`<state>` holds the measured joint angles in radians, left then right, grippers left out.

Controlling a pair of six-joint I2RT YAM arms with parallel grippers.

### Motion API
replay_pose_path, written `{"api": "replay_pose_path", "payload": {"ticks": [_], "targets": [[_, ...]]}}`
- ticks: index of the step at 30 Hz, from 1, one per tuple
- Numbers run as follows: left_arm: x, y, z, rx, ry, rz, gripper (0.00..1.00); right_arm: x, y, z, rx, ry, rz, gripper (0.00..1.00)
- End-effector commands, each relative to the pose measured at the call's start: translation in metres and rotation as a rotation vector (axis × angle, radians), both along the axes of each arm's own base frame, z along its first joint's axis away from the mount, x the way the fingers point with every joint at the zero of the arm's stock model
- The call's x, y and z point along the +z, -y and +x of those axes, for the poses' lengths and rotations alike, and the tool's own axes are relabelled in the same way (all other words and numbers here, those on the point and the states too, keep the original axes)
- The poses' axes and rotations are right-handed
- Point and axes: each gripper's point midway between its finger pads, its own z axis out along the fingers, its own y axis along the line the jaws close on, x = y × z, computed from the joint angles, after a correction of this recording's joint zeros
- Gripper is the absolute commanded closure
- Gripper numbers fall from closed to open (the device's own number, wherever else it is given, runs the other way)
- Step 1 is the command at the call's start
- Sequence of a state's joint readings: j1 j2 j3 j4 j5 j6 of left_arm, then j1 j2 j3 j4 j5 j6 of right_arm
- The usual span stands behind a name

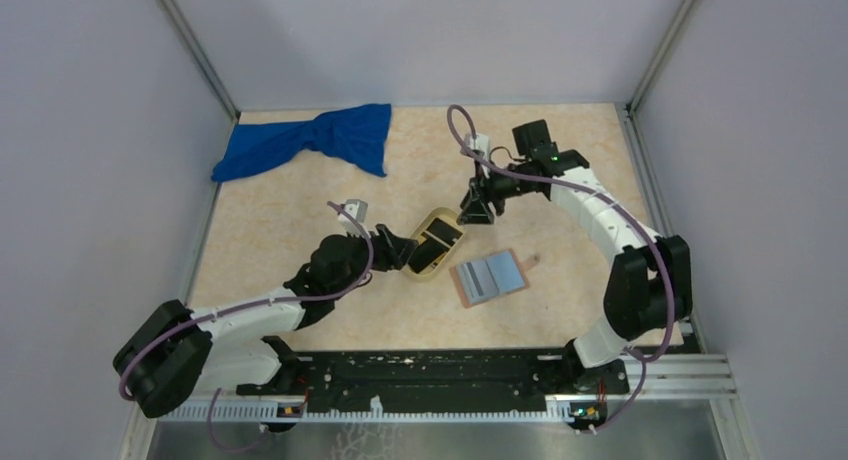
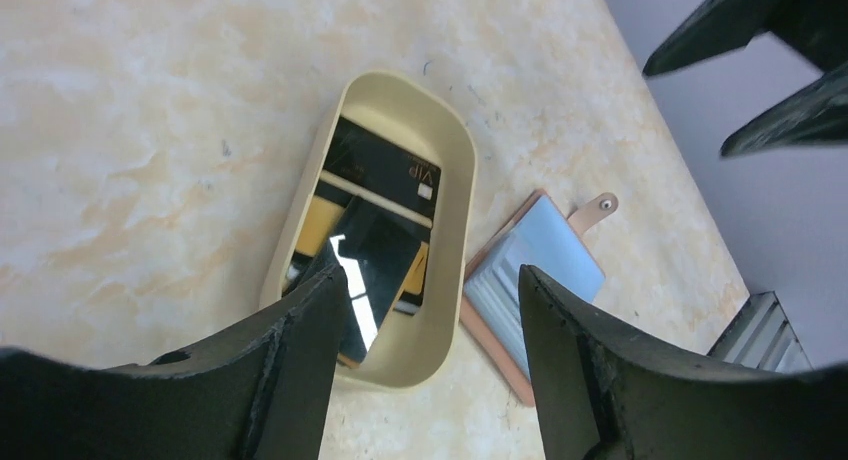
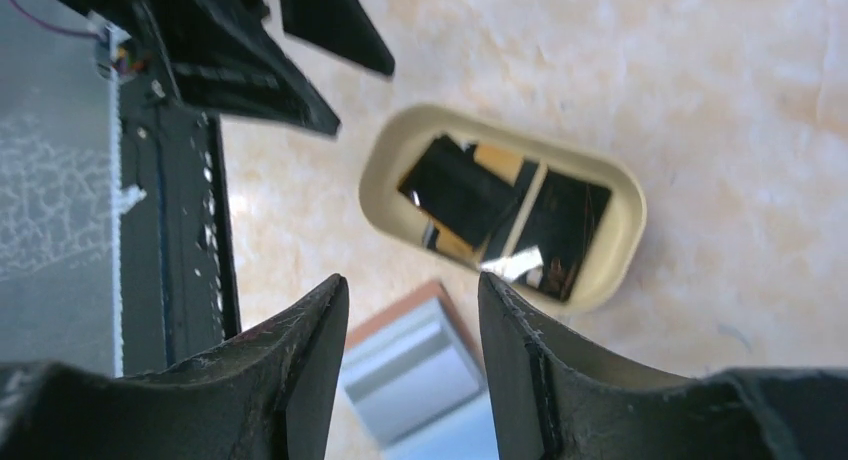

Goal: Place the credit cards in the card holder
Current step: Pick up the credit card from the storage box.

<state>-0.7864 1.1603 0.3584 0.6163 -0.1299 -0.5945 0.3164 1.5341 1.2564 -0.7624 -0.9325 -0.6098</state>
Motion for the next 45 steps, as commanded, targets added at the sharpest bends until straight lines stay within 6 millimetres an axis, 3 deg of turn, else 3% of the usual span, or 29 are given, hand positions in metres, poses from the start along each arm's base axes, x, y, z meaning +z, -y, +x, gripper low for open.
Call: {"api": "replay_pose_path", "payload": {"ticks": [1,7,12,19,22,25,30,36,45], "targets": [[-0.027,-0.01,-0.01,0.036,-0.132,-0.01,0.31,0.011,-0.055,0.01,0.044,-0.1,0.154,0.49],[-0.067,-0.021,-0.026,0.081,-0.281,-0.036,0.33,-0.037,-0.097,0.017,-0.046,-0.146,-0.015,0.48],[-0.072,-0.019,-0.03,0.079,-0.312,-0.096,0.34,-0.08,-0.093,0.024,-0.128,-0.168,-0.143,0.45],[-0.081,-0.004,-0.024,0.075,-0.398,-0.084,0.37,-0.105,-0.09,0.03,-0.178,-0.166,-0.228,0.4],[-0.091,0.002,-0.026,0.069,-0.455,-0.074,0.47,-0.116,-0.092,0.026,-0.176,-0.196,-0.257,0.4],[-0.1,0.004,-0.028,0.066,-0.49,-0.058,0.55,-0.122,-0.091,0.027,-0.201,-0.213,-0.27,0.41],[-0.11,0.002,-0.029,0.074,-0.522,-0.014,0.59,-0.125,-0.093,0.021,-0.191,-0.252,-0.269,0.43],[-0.108,0.001,-0.028,0.079,-0.515,-0.006,0.62,-0.115,-0.103,0.005,-0.13,-0.323,-0.221,0.46],[-0.108,-0.002,-0.027,0.096,-0.514,0.002,0.62,-0.103,-0.081,0.037,-0.259,-0.114,-0.307,0.41]]}}
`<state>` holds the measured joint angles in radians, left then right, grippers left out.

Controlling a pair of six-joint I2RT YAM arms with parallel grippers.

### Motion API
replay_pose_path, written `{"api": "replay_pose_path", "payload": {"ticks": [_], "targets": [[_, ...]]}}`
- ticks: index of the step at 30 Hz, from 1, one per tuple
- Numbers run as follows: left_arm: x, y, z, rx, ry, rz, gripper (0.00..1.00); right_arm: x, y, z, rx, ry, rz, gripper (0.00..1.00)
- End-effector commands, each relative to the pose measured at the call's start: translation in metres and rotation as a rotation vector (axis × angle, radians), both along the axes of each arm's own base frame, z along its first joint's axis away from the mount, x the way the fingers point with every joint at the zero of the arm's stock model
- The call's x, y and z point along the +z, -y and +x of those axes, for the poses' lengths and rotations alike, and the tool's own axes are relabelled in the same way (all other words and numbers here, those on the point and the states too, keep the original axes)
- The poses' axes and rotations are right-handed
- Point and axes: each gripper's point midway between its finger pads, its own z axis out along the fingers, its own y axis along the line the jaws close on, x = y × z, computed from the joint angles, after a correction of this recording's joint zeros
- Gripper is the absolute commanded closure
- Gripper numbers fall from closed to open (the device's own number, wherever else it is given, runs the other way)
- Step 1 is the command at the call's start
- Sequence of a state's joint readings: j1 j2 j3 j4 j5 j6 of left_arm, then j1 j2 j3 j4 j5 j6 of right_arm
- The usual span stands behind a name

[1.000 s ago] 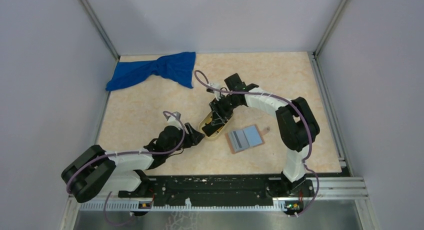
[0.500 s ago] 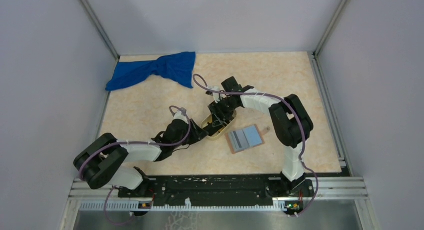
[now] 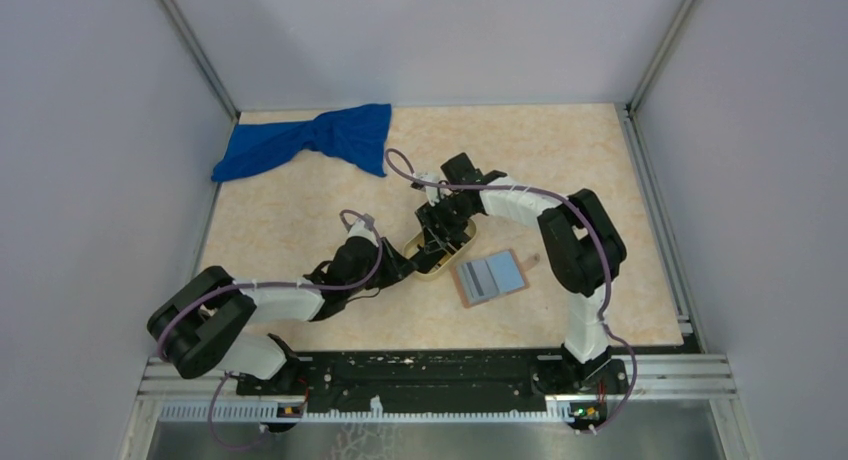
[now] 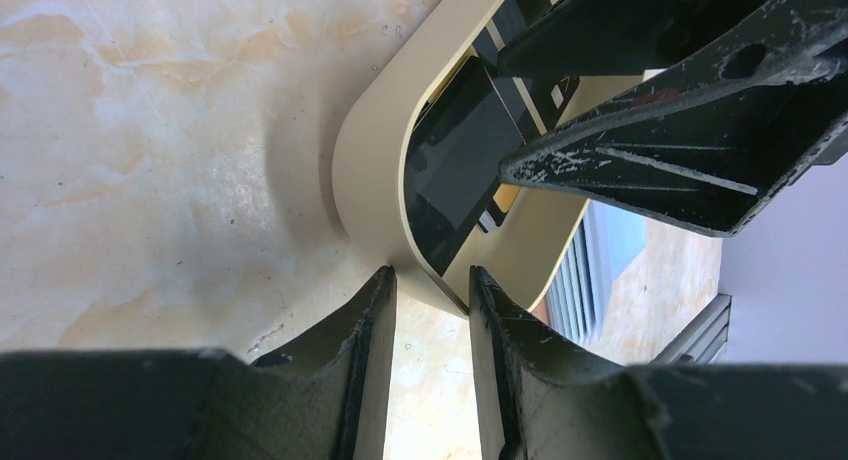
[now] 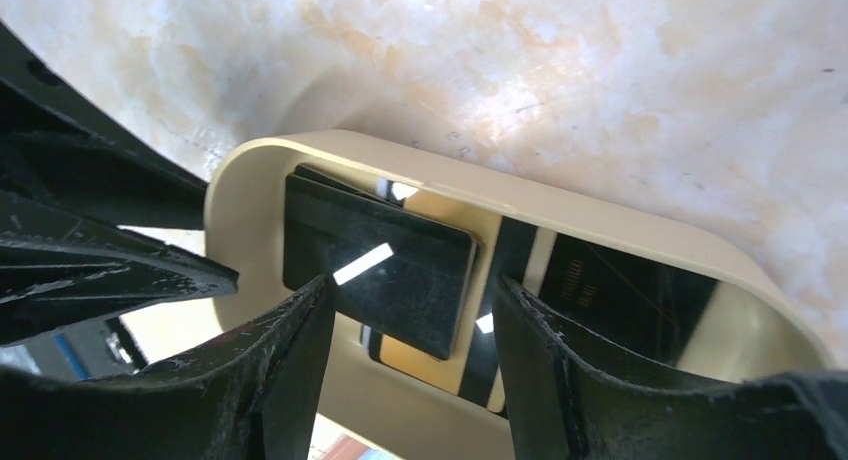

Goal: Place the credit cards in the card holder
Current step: Pick up the credit card from the storage box.

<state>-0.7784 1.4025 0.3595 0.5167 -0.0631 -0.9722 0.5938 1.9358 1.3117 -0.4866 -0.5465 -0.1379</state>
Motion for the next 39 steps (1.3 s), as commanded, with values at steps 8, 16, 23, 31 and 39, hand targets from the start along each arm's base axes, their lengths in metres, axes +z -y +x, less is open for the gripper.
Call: {"api": "replay_pose_path", "payload": {"ticks": [8,16,23,31,39], "targets": [[-0.014,-0.005,-0.005,-0.003,-0.047,0.056,0.63,0.023,0.006,0.026,-0.031,0.179,-0.072,0.37],[-0.013,-0.001,-0.005,-0.024,-0.044,0.051,0.64,0.009,-0.002,0.007,0.01,0.05,-0.041,0.35],[-0.012,0.001,-0.005,-0.033,-0.042,0.045,0.65,0.014,-0.013,-0.012,0.041,-0.072,0.024,0.37],[-0.011,0.001,-0.005,-0.031,-0.039,0.044,0.65,0.03,-0.024,-0.028,0.081,-0.158,0.115,0.41],[-0.01,0.001,-0.004,-0.027,-0.038,0.042,0.65,0.054,-0.029,-0.032,0.105,-0.137,0.18,0.44]]}}
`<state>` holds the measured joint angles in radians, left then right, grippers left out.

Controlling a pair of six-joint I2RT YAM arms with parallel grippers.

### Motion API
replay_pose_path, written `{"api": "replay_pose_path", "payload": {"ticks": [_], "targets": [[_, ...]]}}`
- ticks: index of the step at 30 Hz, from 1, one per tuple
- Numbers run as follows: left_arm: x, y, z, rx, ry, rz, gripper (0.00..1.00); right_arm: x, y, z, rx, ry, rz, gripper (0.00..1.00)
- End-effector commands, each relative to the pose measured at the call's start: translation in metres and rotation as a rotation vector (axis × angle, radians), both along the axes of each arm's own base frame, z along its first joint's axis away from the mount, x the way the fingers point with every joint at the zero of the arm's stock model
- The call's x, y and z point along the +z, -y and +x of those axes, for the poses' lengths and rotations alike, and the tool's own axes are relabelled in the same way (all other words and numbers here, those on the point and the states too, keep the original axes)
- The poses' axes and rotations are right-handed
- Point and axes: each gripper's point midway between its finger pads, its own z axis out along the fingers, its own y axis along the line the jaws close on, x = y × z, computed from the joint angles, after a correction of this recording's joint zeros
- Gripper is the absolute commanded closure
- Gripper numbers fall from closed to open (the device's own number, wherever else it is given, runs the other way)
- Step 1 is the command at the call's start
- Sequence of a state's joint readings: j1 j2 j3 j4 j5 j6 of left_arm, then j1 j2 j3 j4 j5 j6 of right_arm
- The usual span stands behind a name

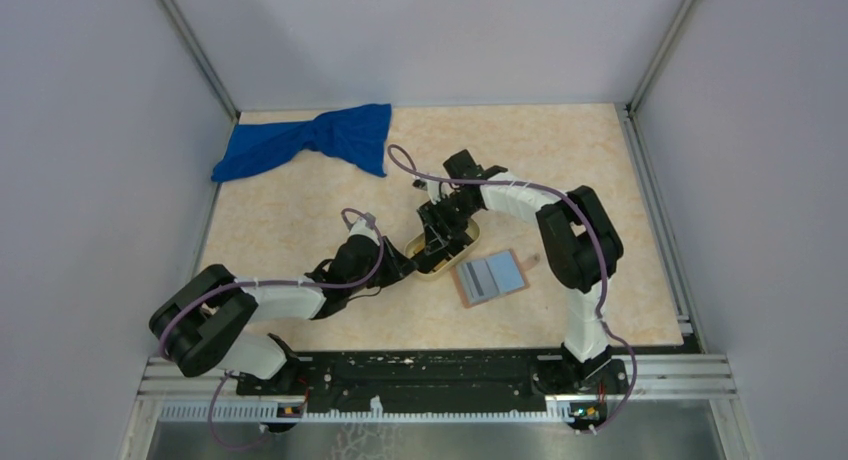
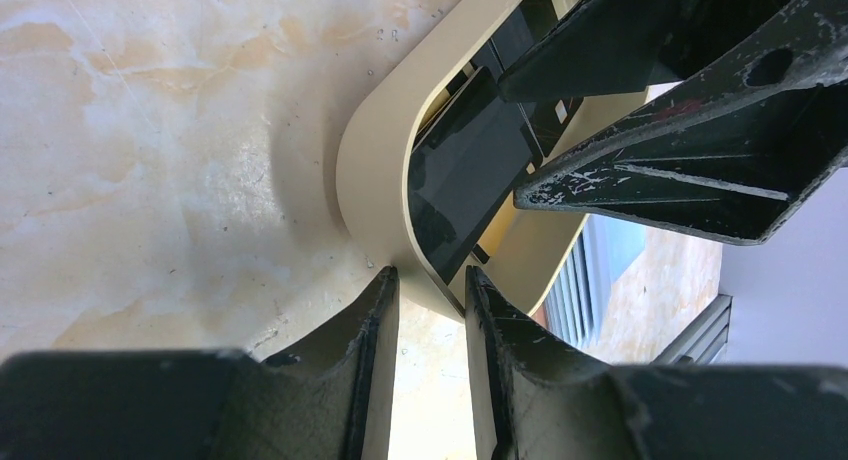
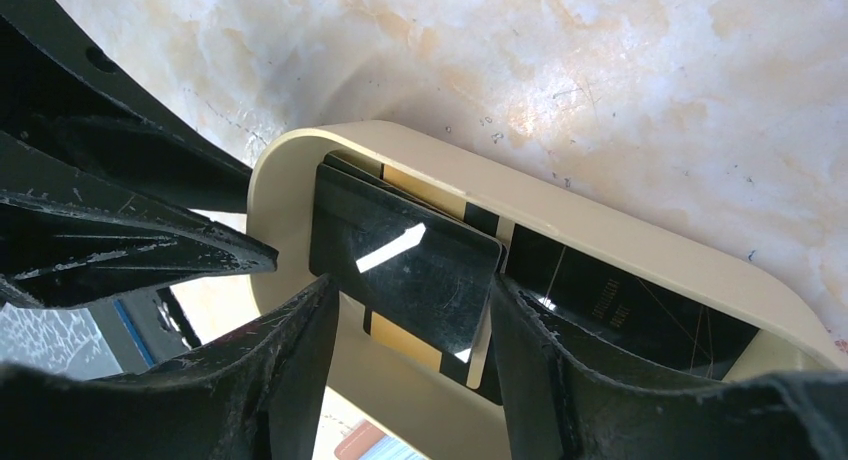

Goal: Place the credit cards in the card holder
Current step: Pick up the credit card from the storage box.

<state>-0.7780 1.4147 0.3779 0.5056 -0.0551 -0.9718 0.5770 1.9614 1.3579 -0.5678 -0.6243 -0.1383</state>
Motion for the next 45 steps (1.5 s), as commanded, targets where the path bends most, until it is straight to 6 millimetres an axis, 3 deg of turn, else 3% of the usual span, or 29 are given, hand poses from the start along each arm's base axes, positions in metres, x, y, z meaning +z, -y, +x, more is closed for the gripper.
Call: {"api": "replay_pose_path", "payload": {"ticks": [1,11,15,28,35,45], "targets": [[-0.01,-0.003,-0.006,-0.02,-0.032,0.041,0.65,0.05,-0.029,-0.024,0.082,-0.045,0.16,0.45],[-0.008,-0.004,-0.005,-0.012,-0.028,0.04,0.65,0.063,-0.028,-0.024,0.073,-0.033,0.196,0.53],[-0.007,-0.004,-0.005,-0.013,-0.027,0.04,0.65,0.065,-0.028,-0.026,0.074,-0.058,0.216,0.61],[-0.005,-0.003,-0.005,-0.016,-0.023,0.039,0.66,0.052,-0.031,-0.039,0.088,-0.183,0.235,0.72],[-0.003,-0.003,-0.004,-0.013,-0.017,0.037,0.66,0.048,-0.031,-0.043,0.092,-0.213,0.236,0.72],[-0.002,-0.001,-0.004,-0.025,-0.012,0.035,0.66,0.034,-0.021,-0.026,0.057,-0.084,0.12,0.7]]}}
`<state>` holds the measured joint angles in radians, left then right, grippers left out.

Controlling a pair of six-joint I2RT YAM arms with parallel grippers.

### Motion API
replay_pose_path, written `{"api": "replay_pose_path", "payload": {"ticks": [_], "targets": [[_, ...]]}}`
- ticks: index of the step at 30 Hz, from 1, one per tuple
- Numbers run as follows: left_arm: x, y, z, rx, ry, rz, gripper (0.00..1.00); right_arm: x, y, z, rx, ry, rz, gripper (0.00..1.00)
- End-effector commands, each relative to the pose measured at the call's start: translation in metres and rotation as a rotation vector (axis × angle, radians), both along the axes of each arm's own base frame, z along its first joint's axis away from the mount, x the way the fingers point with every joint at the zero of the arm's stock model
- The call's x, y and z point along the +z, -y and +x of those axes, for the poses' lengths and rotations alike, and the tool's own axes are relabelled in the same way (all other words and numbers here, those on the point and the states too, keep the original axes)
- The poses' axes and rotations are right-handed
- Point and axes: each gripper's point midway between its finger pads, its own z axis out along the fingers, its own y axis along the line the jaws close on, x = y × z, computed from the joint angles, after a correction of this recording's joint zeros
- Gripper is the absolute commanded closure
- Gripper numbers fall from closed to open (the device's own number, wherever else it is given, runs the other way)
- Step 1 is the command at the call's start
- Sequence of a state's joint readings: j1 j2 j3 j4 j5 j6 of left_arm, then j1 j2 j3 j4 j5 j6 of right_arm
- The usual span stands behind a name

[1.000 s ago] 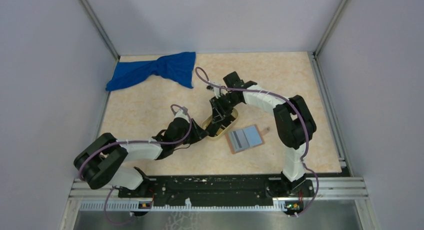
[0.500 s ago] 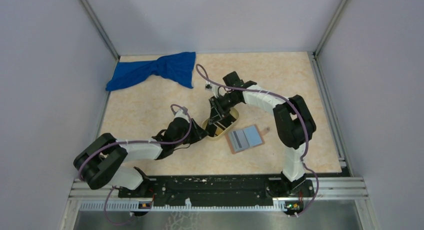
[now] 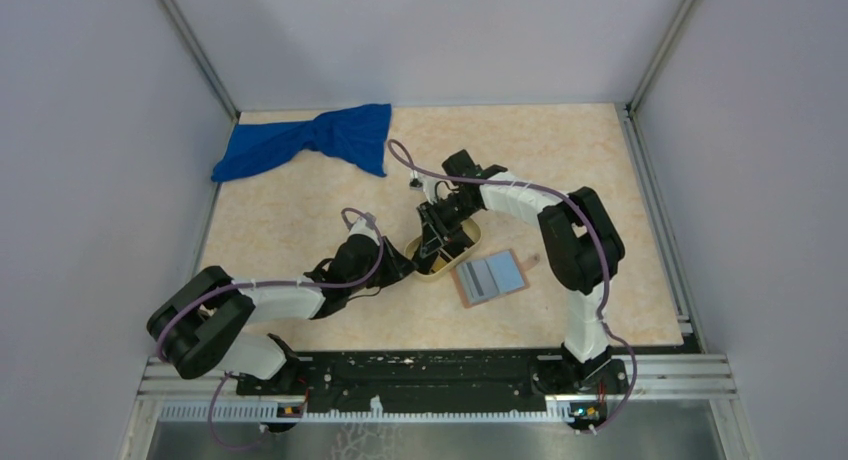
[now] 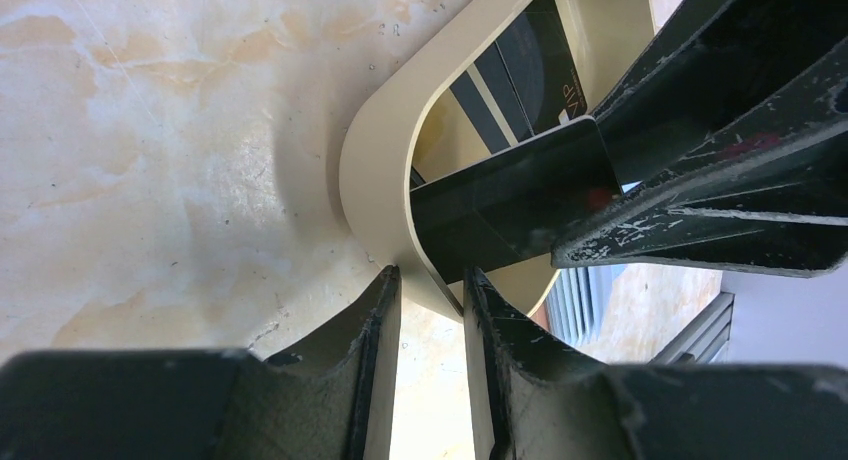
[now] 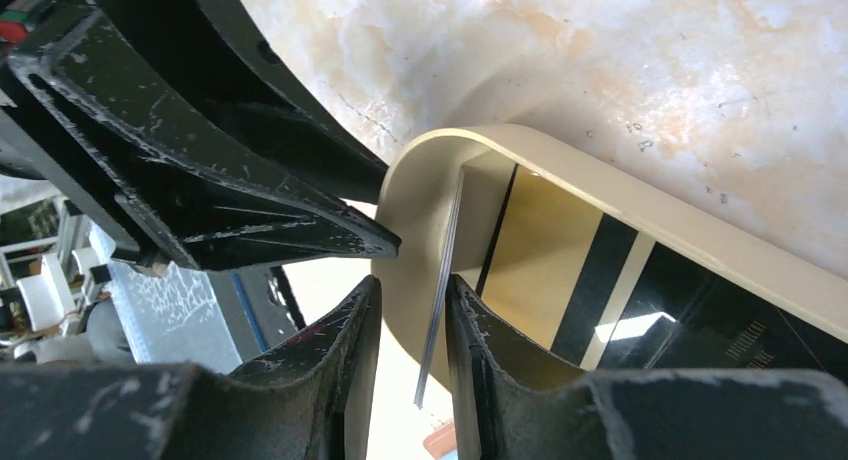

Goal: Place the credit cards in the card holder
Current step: Pick up the credit card from the storage box.

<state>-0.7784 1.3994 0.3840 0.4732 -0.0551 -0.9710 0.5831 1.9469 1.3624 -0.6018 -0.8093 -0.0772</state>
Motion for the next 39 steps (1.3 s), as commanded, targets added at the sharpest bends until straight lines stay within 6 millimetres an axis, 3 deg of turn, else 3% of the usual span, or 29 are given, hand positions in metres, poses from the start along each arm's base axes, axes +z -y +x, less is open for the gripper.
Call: {"api": "replay_pose_path", "payload": {"ticks": [1,6,13,39], "targets": [[-0.003,0.001,-0.003,-0.029,-0.005,0.026,0.66,0.007,-0.005,0.0,0.026,0.051,0.005,0.69],[0.001,0.002,-0.004,-0.042,0.013,0.013,0.65,-0.002,-0.011,-0.011,0.056,-0.05,0.036,0.68],[0.008,0.0,-0.003,-0.043,0.041,0.009,0.64,-0.012,-0.007,-0.01,0.066,-0.056,0.0,0.66],[0.01,0.003,-0.005,-0.063,0.049,-0.002,0.64,0.028,0.016,0.017,-0.014,-0.051,0.118,0.7]]}}
